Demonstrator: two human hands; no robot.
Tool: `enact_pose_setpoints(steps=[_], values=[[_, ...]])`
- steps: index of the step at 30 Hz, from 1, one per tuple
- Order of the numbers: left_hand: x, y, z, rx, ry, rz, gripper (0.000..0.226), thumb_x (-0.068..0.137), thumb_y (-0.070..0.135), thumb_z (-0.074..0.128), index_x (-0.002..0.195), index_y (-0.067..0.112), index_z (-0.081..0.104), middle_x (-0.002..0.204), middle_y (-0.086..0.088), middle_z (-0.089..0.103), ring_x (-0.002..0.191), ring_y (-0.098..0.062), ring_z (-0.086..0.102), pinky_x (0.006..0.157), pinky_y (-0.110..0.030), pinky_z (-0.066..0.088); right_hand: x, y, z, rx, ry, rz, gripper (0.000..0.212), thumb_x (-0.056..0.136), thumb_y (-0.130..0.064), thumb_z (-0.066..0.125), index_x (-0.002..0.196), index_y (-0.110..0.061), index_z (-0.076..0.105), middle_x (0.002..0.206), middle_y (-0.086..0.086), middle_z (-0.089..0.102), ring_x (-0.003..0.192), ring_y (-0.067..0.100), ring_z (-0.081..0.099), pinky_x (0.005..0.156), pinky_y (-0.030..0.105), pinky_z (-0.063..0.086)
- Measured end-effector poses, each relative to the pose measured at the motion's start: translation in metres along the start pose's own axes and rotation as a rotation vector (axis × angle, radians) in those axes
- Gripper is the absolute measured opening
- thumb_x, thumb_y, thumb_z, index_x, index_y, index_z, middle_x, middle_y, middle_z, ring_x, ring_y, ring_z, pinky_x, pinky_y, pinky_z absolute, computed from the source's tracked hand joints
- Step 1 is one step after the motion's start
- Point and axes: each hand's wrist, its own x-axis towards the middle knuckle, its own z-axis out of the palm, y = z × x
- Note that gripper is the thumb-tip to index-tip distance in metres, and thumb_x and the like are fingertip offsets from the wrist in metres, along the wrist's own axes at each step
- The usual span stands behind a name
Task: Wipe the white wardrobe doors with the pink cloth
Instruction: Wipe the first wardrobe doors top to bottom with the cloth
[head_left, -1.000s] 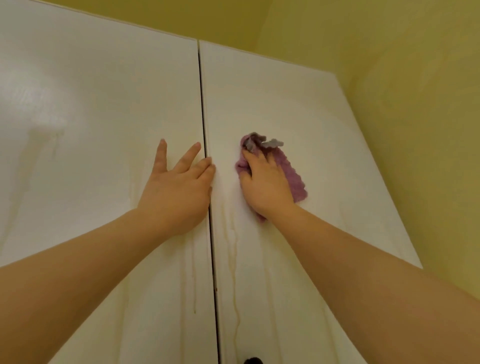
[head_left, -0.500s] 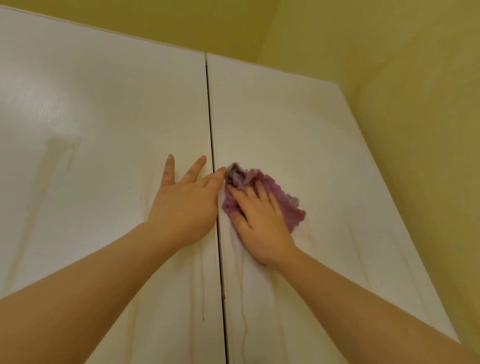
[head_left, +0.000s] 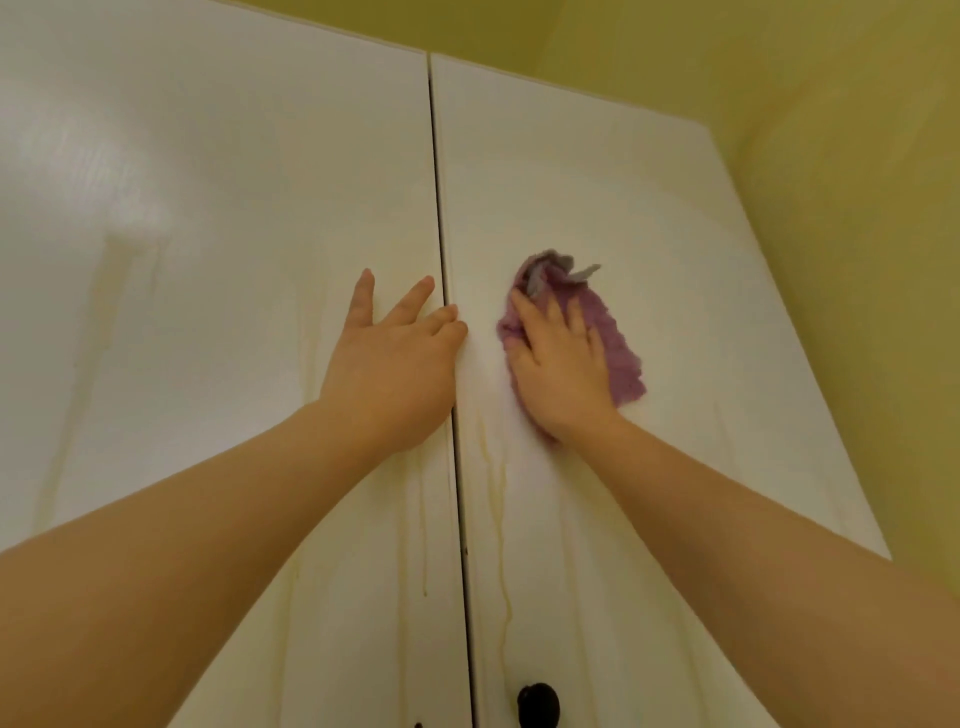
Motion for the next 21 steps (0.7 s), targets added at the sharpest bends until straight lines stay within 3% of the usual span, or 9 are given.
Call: enact_pose_setpoints(steps=[2,4,5,7,9,13,18,21], values=[[0.000,0.000,-0.002,0.005,0.006,0.010,0.047,0.100,0.020,0.018,0.146,0.024,0.027,0.158,0.008,0.015,0.146,-0.016,-0.008,0.111,-0.052,-0.015,-0.023,-0.016,0.012,-0.005,-0.034,-0.183,0.051,0.101,-0.038,0.024,0.148,-0.033,0.007,0.157,-0.009,0.003,0.144,0.015,-0.006,0.113,0.032,-0.007],[-0.002,0.000,-0.001,0.034,-0.006,0.013,0.048,0.100,0.022,0.017,0.148,0.024,0.022,0.159,0.008,0.011,0.146,-0.017,-0.010,0.111,-0.053,-0.016,-0.026,-0.006,0.008,-0.013,-0.021,-0.311,0.051,0.101,-0.035,0.026,0.149,-0.031,0.009,0.157,-0.006,0.008,0.143,0.014,-0.002,0.112,0.029,-0.007],[-0.002,-0.001,-0.001,0.059,-0.019,0.018,0.049,0.101,0.023,0.016,0.150,0.023,0.017,0.159,0.007,0.007,0.146,-0.017,-0.012,0.110,-0.053,-0.016,-0.016,0.003,0.002,-0.022,-0.013,-0.260,0.050,0.101,-0.033,0.027,0.149,-0.030,0.013,0.156,-0.003,0.012,0.143,0.017,0.003,0.113,0.031,-0.003],[-0.003,-0.001,0.001,0.086,-0.032,0.020,0.050,0.103,0.030,0.014,0.151,0.021,0.011,0.160,0.004,0.004,0.145,-0.018,-0.014,0.110,-0.054,-0.016,0.001,0.013,-0.005,-0.027,0.031,0.009,0.049,0.101,-0.033,0.026,0.148,-0.029,0.015,0.156,0.000,0.014,0.142,0.022,0.009,0.114,0.035,0.003],[-0.003,0.001,0.002,0.100,-0.024,0.015,0.051,0.102,0.034,0.012,0.151,0.019,0.012,0.160,0.002,0.005,0.145,-0.020,-0.016,0.110,-0.054,-0.016,-0.003,0.007,0.001,-0.047,0.045,0.111,0.050,0.101,-0.039,0.019,0.149,-0.031,0.008,0.157,-0.002,0.006,0.144,0.021,0.001,0.115,0.036,0.000],[-0.005,0.004,0.002,0.153,0.000,0.003,0.051,0.103,0.034,0.012,0.152,0.020,0.010,0.160,-0.007,-0.003,0.143,-0.025,-0.022,0.109,-0.054,-0.017,-0.039,0.008,0.011,-0.100,-0.029,-0.299,0.057,0.091,-0.050,0.003,0.145,-0.035,-0.006,0.157,-0.008,0.003,0.143,0.011,-0.007,0.113,0.030,-0.008],[-0.007,0.002,0.001,0.111,-0.037,-0.036,0.051,0.102,0.036,0.011,0.152,0.025,0.009,0.159,-0.005,-0.014,0.141,-0.027,-0.026,0.110,-0.055,-0.016,-0.012,0.019,0.002,-0.095,0.060,0.081,0.050,0.101,-0.038,0.019,0.149,-0.027,0.010,0.157,-0.001,0.009,0.143,0.023,0.006,0.115,0.036,0.005],[-0.007,0.004,0.003,0.068,-0.043,-0.050,0.050,0.102,0.036,0.012,0.152,0.027,0.008,0.158,-0.003,-0.015,0.141,-0.026,-0.027,0.110,-0.054,-0.015,-0.044,-0.005,0.016,-0.131,-0.019,-0.287,0.059,0.094,-0.047,0.006,0.149,-0.028,0.007,0.157,-0.004,0.007,0.144,0.021,0.002,0.115,0.035,0.000]])
